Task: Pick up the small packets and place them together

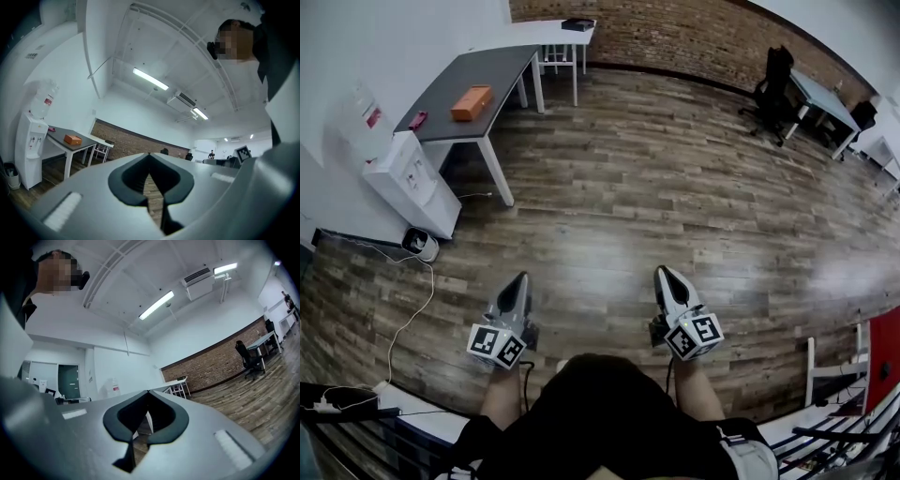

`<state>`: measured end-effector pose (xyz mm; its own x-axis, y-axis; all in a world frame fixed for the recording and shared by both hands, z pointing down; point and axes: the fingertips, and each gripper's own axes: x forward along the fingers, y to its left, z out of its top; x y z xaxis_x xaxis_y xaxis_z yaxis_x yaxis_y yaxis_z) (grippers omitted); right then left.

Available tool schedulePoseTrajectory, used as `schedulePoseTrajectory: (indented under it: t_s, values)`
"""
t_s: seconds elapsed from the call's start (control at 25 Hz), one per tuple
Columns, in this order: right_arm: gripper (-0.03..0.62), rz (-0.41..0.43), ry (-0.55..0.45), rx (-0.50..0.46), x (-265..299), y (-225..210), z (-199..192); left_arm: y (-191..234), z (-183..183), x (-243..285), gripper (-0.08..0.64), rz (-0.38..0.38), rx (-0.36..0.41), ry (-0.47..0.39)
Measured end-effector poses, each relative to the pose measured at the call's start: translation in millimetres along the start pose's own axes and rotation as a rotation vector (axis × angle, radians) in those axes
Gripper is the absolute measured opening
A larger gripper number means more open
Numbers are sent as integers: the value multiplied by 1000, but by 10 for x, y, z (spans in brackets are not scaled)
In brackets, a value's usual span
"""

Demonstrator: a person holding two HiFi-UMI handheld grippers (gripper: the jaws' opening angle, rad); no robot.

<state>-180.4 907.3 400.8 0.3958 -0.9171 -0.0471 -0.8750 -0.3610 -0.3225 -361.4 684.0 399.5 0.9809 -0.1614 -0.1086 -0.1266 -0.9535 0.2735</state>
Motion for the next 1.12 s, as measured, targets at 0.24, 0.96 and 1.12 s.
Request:
schedulePoseTrajectory:
  t_s: [0.24,0.96,1.12]
  values:
    - [2,31,-10,15,244,221,20,168,147,-145,0,23,-22,-48]
    - [2,22,55,-1,912,902,-359,1179,248,-707,0,105,-30,-27]
    - [2,41,57,-19,1137,819,-358,1284,235,-588,0,124,-26,-20]
